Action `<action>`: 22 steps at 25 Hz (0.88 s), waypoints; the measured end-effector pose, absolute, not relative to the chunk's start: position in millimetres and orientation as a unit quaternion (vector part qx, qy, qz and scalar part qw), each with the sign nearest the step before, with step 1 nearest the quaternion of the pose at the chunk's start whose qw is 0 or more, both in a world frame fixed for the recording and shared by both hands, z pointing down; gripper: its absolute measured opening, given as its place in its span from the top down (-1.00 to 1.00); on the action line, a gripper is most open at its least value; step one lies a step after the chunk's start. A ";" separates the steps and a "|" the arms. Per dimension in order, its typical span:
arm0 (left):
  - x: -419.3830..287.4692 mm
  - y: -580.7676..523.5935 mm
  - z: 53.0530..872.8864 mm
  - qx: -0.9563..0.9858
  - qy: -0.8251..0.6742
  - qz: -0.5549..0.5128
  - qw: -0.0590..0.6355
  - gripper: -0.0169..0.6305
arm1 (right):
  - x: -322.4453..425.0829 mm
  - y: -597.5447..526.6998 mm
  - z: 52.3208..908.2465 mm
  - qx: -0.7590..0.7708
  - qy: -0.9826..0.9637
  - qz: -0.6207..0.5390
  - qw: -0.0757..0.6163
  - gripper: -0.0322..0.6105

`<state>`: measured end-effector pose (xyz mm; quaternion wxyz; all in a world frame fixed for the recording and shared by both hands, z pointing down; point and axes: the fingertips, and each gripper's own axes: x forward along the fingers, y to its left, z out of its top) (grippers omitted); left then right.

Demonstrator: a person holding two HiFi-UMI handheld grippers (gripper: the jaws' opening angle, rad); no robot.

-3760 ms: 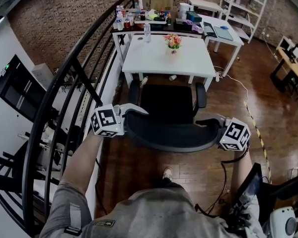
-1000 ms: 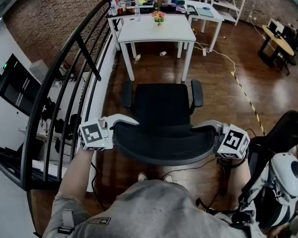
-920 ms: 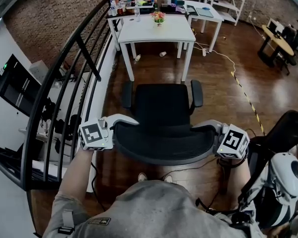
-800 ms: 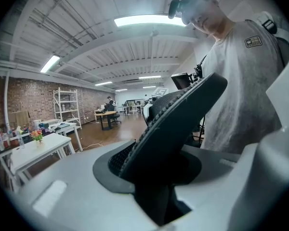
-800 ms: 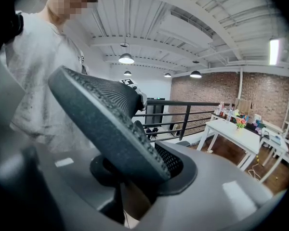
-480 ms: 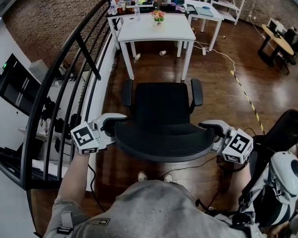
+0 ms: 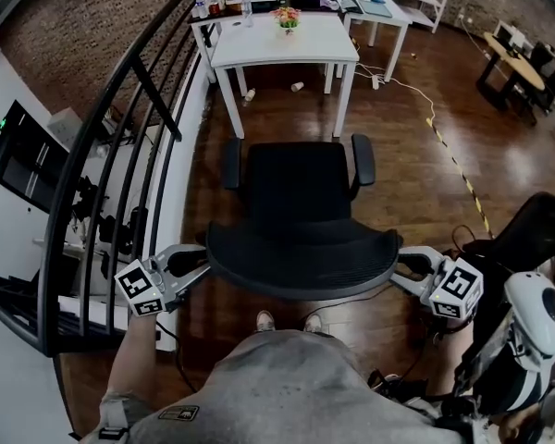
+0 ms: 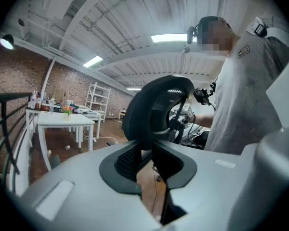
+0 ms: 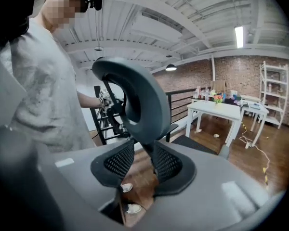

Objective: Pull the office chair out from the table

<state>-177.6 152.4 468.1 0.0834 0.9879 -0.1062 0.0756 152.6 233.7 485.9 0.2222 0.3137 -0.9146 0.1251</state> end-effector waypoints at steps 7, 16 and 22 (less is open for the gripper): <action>-139.5 206.9 514.2 0.984 -0.008 0.136 0.115 0.93 | 103.6 263.2 515.8 0.213 -0.933 0.164 0.240 0.88; -96.1 240.9 545.4 0.981 0.031 0.141 0.133 0.93 | 64.4 273.9 551.9 0.168 -0.937 0.166 0.257 0.88; -98.1 241.2 544.9 0.981 0.026 0.137 0.135 0.93 | 63.3 274.8 546.9 0.170 -0.938 0.156 0.260 0.88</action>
